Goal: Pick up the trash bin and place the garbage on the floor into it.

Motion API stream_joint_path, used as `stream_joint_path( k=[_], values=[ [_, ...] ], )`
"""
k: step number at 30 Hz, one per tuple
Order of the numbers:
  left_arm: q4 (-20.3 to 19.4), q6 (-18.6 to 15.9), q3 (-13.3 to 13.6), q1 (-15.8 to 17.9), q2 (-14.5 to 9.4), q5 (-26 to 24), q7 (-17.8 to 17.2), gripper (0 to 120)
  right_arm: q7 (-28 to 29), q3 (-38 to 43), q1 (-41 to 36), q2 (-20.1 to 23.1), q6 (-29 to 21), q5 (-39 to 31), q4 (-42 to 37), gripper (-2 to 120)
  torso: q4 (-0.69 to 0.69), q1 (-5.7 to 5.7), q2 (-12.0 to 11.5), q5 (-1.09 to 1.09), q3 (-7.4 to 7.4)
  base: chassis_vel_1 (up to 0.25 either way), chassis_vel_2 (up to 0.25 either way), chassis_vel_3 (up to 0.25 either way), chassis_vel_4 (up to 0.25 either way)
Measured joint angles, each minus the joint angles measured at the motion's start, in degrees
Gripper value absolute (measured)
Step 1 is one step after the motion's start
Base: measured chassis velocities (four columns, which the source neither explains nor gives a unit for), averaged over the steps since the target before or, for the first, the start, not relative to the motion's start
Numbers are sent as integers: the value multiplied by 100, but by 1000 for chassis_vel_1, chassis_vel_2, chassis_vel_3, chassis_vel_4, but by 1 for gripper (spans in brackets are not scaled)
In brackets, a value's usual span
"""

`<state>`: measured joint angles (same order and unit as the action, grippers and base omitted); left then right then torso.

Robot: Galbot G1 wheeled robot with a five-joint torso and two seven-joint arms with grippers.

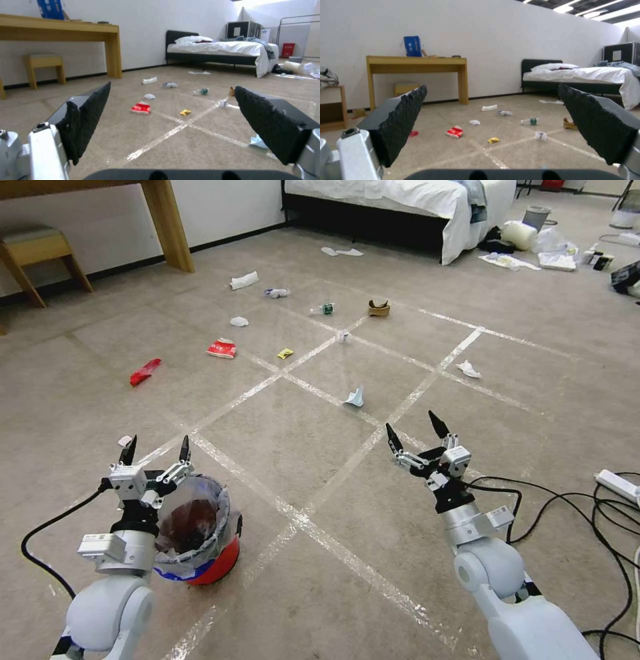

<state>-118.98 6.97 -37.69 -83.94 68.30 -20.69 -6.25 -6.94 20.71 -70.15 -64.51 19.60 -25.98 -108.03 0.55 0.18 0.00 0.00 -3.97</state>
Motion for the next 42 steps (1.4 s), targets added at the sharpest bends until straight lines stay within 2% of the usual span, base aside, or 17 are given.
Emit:
stream_joint_path(
  k=[14,17,19,20,21,23,24,27,28,29,30,32,33,35,38,39,42],
  values=[
    [-145,-261,-47,-74,-68,-177,-142,96,-21,-9,30,3,10,-1,25,100,0,0,0,0,0,0,0,0,0],
    [-254,-505,-52,-102,-124,-293,-261,96,-29,-15,19,-6,16,5,34,100,0,0,0,-1,0,0,0,0,0],
    [-391,-899,-88,-133,-224,-463,-508,96,-38,-21,10,-3,26,16,47,100,0,0,0,0,0,0,0,0,0],
    [-391,-899,-88,-133,-224,-463,-508,96,-38,-21,10,-3,26,16,47,100,0,0,0,0,0,0,0,0,0],
    [-476,-1123,-122,-156,-295,-561,-671,96,-41,-23,9,2,30,19,50,100,0,0,0,-3,0,0,0,0,0],
    [-765,-1767,-328,-225,-635,-1027,-1168,97,-42,-25,18,22,35,19,55,100,-1,0,0,1,0,0,0,0,0],
    [-765,-1767,-328,-225,-635,-1027,-1168,97,-42,-25,18,22,35,19,55,100,-1,0,0,1,0,0,0,0,0],
    [-950,-2306,-555,-220,-1143,-1874,-1583,97,-46,-36,29,18,35,19,69,100,-1,0,0,0,0,0,0,0,0],
    [-950,-2306,-555,-220,-1143,-1874,-1583,97,-46,-36,29,18,35,19,69,100,-1,0,0,0,0,0,0,0,0],
    [-985,-2513,-616,-183,-1359,-2195,-1750,97,-51,-37,20,0,35,27,70,100,0,0,0,-1,0,0,0,0,0],
    [-985,-2513,-616,-183,-1359,-2195,-1750,97,-51,-37,20,0,35,27,70,100,0,0,0,-1,0,0,0,0,0],
    [-1049,-3140,-725,-76,-1880,-3054,-2198,97,-55,-39,-17,-45,35,57,70,100,0,0,0,-1,0,0,0,0,0],
    [-1049,-3140,-725,-76,-1880,-3054,-2198,97,-55,-39,-17,-45,35,57,70,100,0,0,0,-1,0,0,0,0,0],
    [-896,-3851,-779,225,-2543,-4083,-2910,97,-62,64,-151,-85,35,109,43,100,-1,0,0,-1,0,0,0,0,0],
    [-772,-3980,-764,376,-2691,-4321,-3117,96,-78,154,-245,-104,46,136,11,100,1,0,0,0,0,0,0,0,0],
    [-604,-4119,-766,469,-2854,-4521,-3317,96,-116,238,-331,-133,79,159,-29,100,3,0,0,-1,0,0,0,0,0],
    [-442,-4260,-814,467,-3020,-4866,-3539,96,-139,259,-355,-159,88,146,-82,100,-2,0,0,-1,0,0,0,0,0]
  ],
)
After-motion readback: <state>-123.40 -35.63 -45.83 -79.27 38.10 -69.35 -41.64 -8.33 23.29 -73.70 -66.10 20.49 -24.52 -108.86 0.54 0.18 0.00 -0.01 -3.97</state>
